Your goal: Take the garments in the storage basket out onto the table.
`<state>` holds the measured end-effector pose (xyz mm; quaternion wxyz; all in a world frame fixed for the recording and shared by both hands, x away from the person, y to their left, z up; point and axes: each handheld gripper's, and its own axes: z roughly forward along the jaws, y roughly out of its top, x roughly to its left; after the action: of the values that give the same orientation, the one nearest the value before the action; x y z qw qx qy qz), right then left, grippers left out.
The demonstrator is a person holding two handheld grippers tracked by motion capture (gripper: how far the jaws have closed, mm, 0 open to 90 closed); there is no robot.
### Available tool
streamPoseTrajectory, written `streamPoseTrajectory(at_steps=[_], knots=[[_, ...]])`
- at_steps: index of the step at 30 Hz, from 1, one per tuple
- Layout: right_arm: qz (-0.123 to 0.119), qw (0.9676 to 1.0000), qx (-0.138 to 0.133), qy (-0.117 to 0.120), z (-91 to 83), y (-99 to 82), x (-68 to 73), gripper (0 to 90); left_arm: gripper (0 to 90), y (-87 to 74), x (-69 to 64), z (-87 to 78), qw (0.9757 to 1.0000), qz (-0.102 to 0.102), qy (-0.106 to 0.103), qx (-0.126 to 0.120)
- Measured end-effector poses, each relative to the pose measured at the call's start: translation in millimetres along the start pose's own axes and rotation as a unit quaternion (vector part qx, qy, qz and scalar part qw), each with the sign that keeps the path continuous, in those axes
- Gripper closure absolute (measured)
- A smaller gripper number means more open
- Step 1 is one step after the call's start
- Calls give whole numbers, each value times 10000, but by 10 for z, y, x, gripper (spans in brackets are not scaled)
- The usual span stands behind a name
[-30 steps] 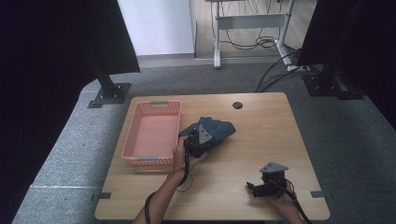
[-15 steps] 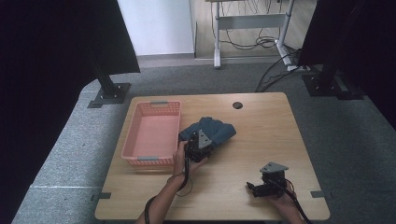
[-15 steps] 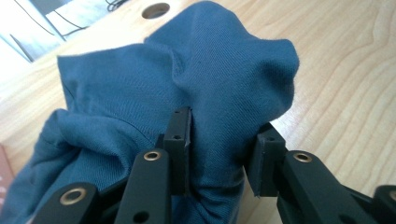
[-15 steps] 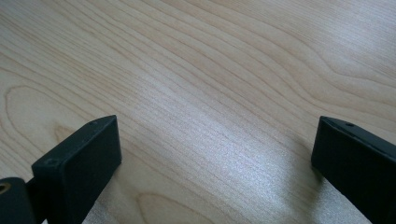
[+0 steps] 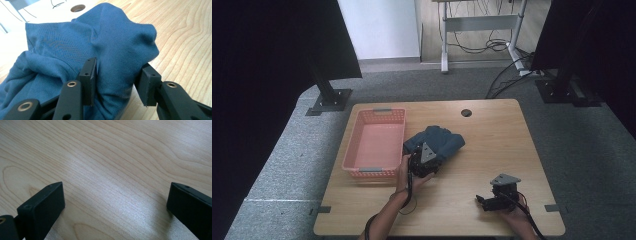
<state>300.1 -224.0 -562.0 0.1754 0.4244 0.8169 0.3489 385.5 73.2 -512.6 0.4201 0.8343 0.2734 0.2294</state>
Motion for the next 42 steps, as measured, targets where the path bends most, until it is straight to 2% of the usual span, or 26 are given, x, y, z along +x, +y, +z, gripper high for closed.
streamPoseTrajectory(at_steps=[5,17,26,31,36,42], knots=[[-2,10000,5,1,-1,0,-1,9,505,-41,5,-33,9999,-40,-49,-154],[-5,10000,4,-2,0,0,-1,9,461,-142,-29,-141,9992,48,-58,-386],[-3,10000,2,-2,0,0,-1,10,447,-252,-27,-285,9988,32,-67,-477],[0,10000,2,-6,0,0,0,9,447,-337,10,-409,9988,21,8,-498],[3,10000,2,-10,-1,0,0,9,444,-443,84,-533,9984,-97,71,-548],[13,10000,4,-16,-1,-1,1,9,437,-533,104,-662,9976,-201,73,-658]])
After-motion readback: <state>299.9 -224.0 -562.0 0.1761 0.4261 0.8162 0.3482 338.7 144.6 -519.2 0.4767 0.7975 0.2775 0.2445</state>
